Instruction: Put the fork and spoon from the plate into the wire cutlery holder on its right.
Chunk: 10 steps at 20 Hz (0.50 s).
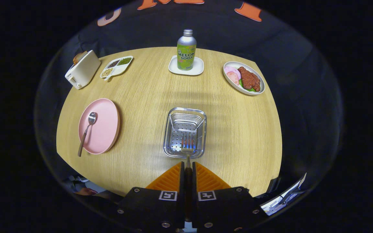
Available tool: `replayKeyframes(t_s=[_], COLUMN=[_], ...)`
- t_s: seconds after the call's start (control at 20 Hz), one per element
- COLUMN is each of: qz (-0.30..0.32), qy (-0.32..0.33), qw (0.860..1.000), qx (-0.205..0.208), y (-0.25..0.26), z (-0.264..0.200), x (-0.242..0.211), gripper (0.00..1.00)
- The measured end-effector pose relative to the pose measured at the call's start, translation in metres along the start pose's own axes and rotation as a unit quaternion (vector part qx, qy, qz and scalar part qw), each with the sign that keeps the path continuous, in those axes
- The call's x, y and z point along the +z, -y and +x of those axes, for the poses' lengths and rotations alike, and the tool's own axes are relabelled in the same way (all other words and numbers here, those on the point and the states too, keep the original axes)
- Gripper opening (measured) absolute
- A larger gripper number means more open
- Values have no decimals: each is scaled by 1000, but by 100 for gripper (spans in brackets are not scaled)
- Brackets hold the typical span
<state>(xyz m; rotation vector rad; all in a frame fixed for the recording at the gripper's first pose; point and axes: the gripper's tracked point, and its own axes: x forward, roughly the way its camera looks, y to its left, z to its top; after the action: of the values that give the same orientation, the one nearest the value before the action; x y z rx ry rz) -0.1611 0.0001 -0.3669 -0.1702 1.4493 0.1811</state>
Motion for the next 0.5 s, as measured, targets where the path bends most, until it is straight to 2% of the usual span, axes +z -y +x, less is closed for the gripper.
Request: replayKeyframes(t_s=[0.3, 0.5], qz=[14, 33], qy=[82, 189], qw=[997, 981], qx=[-4, -14], y=[7, 16], z=[-14, -48], x=[42, 87], gripper=[9, 10])
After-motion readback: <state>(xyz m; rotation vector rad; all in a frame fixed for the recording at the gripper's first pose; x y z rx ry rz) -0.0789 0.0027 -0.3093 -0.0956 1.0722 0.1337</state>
